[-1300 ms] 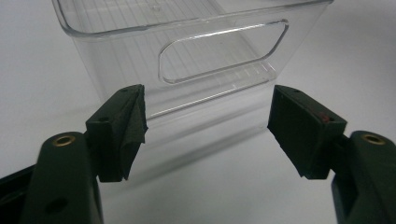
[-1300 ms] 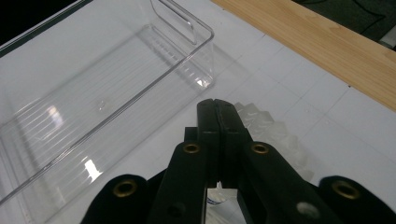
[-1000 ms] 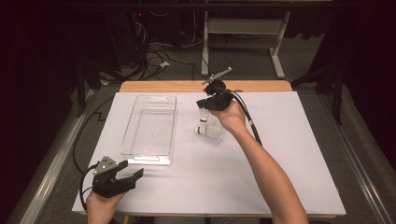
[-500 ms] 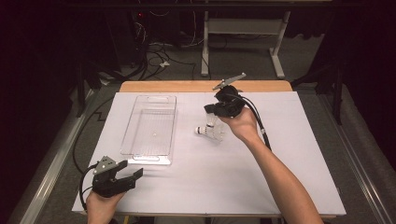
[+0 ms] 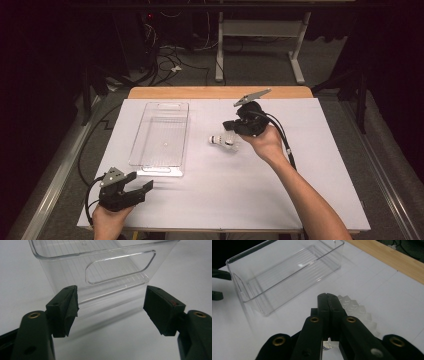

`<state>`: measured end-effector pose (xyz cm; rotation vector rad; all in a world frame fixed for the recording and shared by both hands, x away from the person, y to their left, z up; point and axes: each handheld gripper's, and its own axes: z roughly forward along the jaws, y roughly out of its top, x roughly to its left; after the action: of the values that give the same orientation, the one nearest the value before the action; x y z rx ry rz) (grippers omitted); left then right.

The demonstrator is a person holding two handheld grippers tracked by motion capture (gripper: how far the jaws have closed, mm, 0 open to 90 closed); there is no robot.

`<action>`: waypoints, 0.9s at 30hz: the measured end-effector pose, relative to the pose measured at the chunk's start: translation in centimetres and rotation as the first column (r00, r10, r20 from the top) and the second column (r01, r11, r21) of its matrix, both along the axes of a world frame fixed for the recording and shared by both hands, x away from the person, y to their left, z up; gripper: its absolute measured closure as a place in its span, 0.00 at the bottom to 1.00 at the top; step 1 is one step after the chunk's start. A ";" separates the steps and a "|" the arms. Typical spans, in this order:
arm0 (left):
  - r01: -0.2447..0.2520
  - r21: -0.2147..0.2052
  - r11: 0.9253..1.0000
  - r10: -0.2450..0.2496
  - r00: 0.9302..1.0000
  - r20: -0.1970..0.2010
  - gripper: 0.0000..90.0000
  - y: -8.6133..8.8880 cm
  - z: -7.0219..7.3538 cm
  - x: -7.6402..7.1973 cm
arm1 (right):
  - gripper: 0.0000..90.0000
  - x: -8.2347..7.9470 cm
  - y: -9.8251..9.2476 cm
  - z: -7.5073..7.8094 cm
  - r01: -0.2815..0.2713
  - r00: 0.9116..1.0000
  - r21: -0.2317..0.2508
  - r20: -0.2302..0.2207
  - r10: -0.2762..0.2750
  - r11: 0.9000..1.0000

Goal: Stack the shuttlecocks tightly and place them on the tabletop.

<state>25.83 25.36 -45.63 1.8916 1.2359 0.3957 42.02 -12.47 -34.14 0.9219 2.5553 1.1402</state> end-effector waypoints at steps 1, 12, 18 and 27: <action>0.002 0.002 1.000 -0.002 1.000 -0.001 0.32 0.0 0.0 0.0 | 1.00 -0.2 -0.1 -0.1 -0.004 1.000 -0.001 0.002 0.004 1.000; 0.000 0.005 1.000 0.000 1.000 -0.001 0.32 0.0 0.0 0.0 | 1.00 -2.0 -0.9 -1.2 -0.018 1.000 -0.010 -0.006 0.018 1.000; 0.001 0.004 1.000 -0.001 1.000 -0.002 0.32 0.0 0.0 0.0 | 1.00 -2.5 -0.9 -2.1 -0.024 1.000 -0.036 -0.012 0.024 0.999; 0.001 0.004 1.000 -0.001 1.000 -0.001 0.32 -0.1 0.0 0.0 | 1.00 -3.2 -0.8 -3.6 -0.033 0.999 -0.060 -0.018 0.032 0.998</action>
<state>25.82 25.31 -45.64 1.8954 1.2363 0.3967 38.84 -13.30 -37.72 0.8836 2.6121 1.0621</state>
